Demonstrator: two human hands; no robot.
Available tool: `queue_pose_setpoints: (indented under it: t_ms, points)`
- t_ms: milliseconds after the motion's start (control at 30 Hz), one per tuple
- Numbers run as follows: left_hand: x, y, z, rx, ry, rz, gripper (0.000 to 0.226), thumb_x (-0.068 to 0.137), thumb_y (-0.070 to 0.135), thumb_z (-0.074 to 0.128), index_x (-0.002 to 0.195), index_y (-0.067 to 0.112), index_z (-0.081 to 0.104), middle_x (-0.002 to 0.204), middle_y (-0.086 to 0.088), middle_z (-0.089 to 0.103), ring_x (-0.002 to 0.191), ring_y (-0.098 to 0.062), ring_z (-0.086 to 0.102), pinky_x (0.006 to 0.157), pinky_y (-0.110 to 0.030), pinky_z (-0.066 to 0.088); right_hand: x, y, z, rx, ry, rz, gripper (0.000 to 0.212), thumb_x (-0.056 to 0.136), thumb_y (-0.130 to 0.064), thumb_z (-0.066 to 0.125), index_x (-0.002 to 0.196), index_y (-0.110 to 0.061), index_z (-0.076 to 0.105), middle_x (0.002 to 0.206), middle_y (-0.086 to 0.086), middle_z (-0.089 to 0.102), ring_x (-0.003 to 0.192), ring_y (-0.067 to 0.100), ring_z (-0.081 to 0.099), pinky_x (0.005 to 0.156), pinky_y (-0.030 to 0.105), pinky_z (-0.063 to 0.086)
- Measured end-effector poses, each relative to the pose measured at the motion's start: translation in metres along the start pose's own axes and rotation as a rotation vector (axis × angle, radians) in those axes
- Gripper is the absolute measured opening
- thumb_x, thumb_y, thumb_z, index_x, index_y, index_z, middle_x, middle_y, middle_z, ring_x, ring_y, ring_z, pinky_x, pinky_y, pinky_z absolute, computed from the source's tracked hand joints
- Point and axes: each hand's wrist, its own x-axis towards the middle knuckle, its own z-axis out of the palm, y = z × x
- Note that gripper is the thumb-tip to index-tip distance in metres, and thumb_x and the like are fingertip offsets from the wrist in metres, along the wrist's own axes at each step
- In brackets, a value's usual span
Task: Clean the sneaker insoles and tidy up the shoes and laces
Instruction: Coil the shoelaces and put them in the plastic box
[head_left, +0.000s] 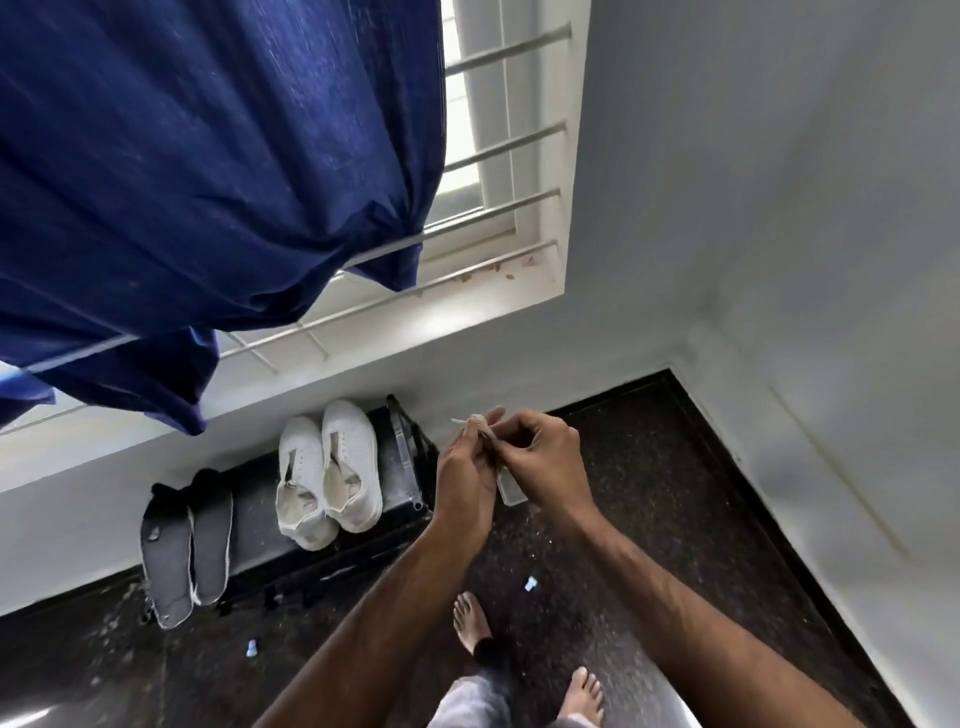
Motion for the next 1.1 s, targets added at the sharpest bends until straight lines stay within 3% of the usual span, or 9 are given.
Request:
queue_pose_setpoints:
  t_ms: [100, 200, 300, 400, 567, 667, 833, 1000, 1100]
  points:
    - [0.033, -0.008, -0.016, 0.041, -0.06, -0.047, 0.04, 0.109, 0.02, 0.035, 0.126, -0.004, 0.063, 0.122, -0.021, 0.07, 0.112, -0.023, 0.069, 0.092, -0.027, 0.054, 0.033, 0.024, 0.011, -0.04, -0.06, 0.153, 0.014, 0.082, -0.03, 0.083, 0.083, -0.021, 0.072, 0.079, -0.006, 0.076, 0.077, 0.005, 0.073, 0.071, 0.026, 0.06]
    - [0.071, -0.023, -0.029, 0.017, -0.076, -0.116, 0.041, 0.108, 0.02, 0.036, 0.127, -0.005, 0.062, 0.124, -0.019, 0.069, 0.095, -0.011, 0.07, 0.078, -0.019, 0.054, 0.066, 0.053, 0.025, -0.047, -0.164, 0.252, 0.018, 0.08, -0.01, 0.082, 0.077, -0.018, 0.066, 0.079, -0.005, 0.071, 0.073, 0.009, 0.068, 0.068, 0.03, 0.055]
    - [0.113, -0.042, -0.042, -0.002, -0.078, -0.226, 0.035, 0.106, 0.016, 0.037, 0.114, -0.002, 0.065, 0.125, -0.018, 0.069, 0.098, -0.014, 0.069, 0.079, -0.023, 0.056, 0.088, 0.092, 0.033, -0.022, -0.178, 0.346, 0.016, 0.081, 0.007, 0.077, 0.082, -0.003, 0.065, 0.078, 0.0, 0.067, 0.069, 0.006, 0.061, 0.065, 0.022, 0.049]
    - [0.156, -0.067, -0.051, 0.099, -0.107, -0.331, 0.029, 0.101, 0.001, 0.038, 0.113, -0.003, 0.064, 0.115, -0.021, 0.066, 0.099, -0.02, 0.063, 0.084, -0.027, 0.05, 0.108, 0.141, 0.039, -0.016, -0.139, 0.438, 0.014, 0.08, 0.006, 0.078, 0.087, 0.0, 0.067, 0.08, 0.001, 0.068, 0.072, 0.007, 0.061, 0.069, 0.023, 0.048]
    - [0.22, -0.12, -0.056, 0.365, -0.156, -0.391, 0.039, 0.087, -0.023, 0.032, 0.111, -0.013, 0.062, 0.103, -0.02, 0.06, 0.071, -0.006, 0.06, 0.059, -0.012, 0.046, 0.144, 0.229, 0.054, -0.111, -0.091, 0.524, 0.014, 0.082, -0.005, 0.078, 0.083, -0.014, 0.068, 0.071, -0.011, 0.061, 0.063, -0.002, 0.053, 0.058, 0.012, 0.04]
    - [0.257, -0.164, -0.064, 0.362, -0.125, -0.406, 0.048, 0.083, -0.026, 0.032, 0.117, -0.012, 0.063, 0.101, -0.012, 0.066, 0.078, -0.004, 0.063, 0.065, -0.012, 0.047, 0.169, 0.296, 0.062, -0.132, -0.073, 0.547, 0.008, 0.086, -0.007, 0.073, 0.089, -0.012, 0.068, 0.076, -0.01, 0.064, 0.07, 0.003, 0.058, 0.058, 0.011, 0.039]
    - [0.31, -0.24, -0.096, 0.344, -0.033, -0.467, 0.04, 0.097, -0.011, 0.043, 0.122, 0.008, 0.067, 0.117, 0.0, 0.074, 0.112, -0.009, 0.068, 0.088, -0.021, 0.05, 0.219, 0.42, 0.072, -0.1, -0.012, 0.685, 0.007, 0.089, -0.012, 0.072, 0.092, -0.016, 0.066, 0.092, 0.001, 0.07, 0.087, 0.017, 0.064, 0.071, 0.022, 0.042]
    - [0.392, -0.325, -0.143, 0.587, 0.144, -0.404, 0.024, 0.091, 0.02, 0.064, 0.113, 0.03, 0.065, 0.119, 0.002, 0.069, 0.109, -0.012, 0.063, 0.091, -0.04, 0.052, 0.261, 0.533, 0.102, -0.036, -0.032, 0.72, 0.013, 0.08, -0.007, 0.072, 0.082, -0.017, 0.064, 0.086, 0.004, 0.07, 0.091, 0.028, 0.069, 0.083, 0.042, 0.059]
    - [0.449, -0.372, -0.166, 0.657, 0.165, -0.42, 0.033, 0.082, 0.032, 0.067, 0.114, 0.033, 0.059, 0.124, 0.0, 0.065, 0.108, -0.012, 0.062, 0.088, -0.039, 0.051, 0.282, 0.594, 0.125, -0.048, -0.005, 0.676, 0.013, 0.077, -0.008, 0.072, 0.088, -0.01, 0.068, 0.093, 0.015, 0.073, 0.093, 0.035, 0.07, 0.083, 0.051, 0.058]
